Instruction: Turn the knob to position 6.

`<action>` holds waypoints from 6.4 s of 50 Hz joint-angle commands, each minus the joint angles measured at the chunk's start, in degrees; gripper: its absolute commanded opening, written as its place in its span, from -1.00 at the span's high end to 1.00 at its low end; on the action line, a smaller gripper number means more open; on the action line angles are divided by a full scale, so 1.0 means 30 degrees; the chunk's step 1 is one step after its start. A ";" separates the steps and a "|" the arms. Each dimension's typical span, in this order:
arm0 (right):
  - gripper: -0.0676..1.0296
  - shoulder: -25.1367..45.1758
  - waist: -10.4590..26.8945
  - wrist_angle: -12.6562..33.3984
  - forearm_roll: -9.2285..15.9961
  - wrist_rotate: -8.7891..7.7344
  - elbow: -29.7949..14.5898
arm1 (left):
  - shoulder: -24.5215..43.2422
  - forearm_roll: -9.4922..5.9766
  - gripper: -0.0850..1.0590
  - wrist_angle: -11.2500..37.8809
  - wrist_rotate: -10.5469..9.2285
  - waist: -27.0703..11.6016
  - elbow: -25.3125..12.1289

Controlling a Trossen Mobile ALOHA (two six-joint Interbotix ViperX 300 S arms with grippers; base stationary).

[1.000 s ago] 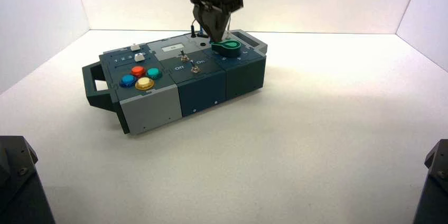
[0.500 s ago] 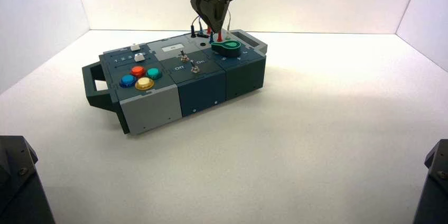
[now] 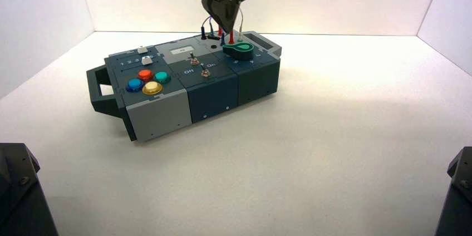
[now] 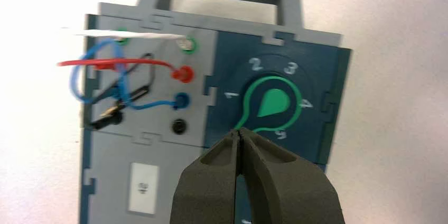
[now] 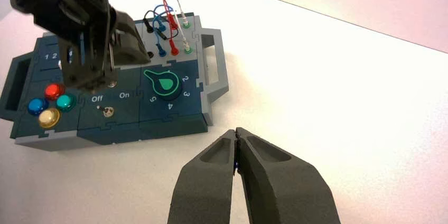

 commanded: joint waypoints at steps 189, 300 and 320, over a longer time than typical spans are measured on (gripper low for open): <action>0.92 -0.0088 -0.0469 -0.0176 0.0264 0.0088 -0.0586 | -0.1934 -0.0498 0.91 -0.0088 0.0615 -0.1465 0.2520; 0.92 0.0088 -0.0469 -0.0293 0.0205 0.0088 -0.0586 | -0.0059 -0.0088 0.91 0.0264 0.1289 -0.1143 0.1230; 0.92 0.0059 -0.0469 -0.0264 0.0264 0.0088 -0.0615 | -0.3926 -0.0146 0.91 0.0146 0.0527 -0.1699 0.2754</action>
